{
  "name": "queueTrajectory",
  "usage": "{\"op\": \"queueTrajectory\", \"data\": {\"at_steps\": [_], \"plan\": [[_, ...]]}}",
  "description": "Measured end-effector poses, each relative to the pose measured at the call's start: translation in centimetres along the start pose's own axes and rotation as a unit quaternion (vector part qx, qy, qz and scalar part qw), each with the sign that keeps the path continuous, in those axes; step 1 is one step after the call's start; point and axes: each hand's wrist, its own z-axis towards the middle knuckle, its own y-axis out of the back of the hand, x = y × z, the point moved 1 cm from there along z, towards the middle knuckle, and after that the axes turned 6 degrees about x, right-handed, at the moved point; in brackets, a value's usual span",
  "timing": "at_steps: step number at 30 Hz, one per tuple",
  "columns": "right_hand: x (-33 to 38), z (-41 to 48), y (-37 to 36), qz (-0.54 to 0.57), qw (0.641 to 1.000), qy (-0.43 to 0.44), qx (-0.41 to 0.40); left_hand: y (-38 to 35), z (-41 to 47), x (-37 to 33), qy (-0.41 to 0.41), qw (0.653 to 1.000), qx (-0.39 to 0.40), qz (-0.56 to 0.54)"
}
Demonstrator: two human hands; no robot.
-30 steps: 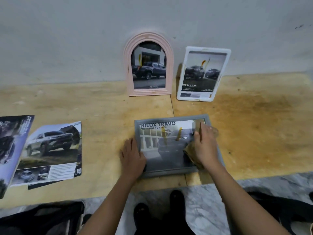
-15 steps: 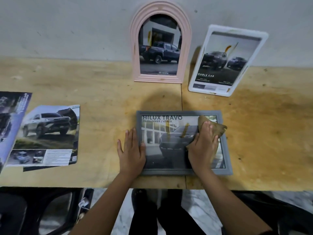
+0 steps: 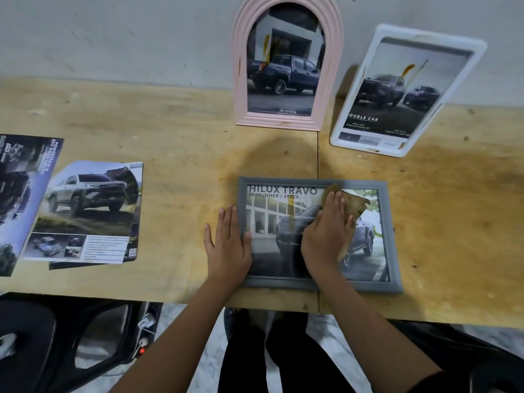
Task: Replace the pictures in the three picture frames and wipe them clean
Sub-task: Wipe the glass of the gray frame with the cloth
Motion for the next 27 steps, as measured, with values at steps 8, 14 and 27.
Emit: {"op": "queueTrajectory", "data": {"at_steps": [8, 14, 27], "plan": [[1.5, -0.4, -0.8, 0.023, 0.999, 0.027, -0.010, -0.2, 0.0, 0.2, -0.001, 1.000, -0.007, -0.004], [2.0, -0.6, -1.1, 0.033, 0.997, 0.065, -0.003, -0.2, 0.1, 0.2, -0.003, 1.000, -0.007, -0.010], [1.7, -0.6, -1.4, -0.055, 0.985, 0.155, 0.059, -0.1, 0.0, 0.0, 0.002, 1.000, -0.008, -0.004]]}}
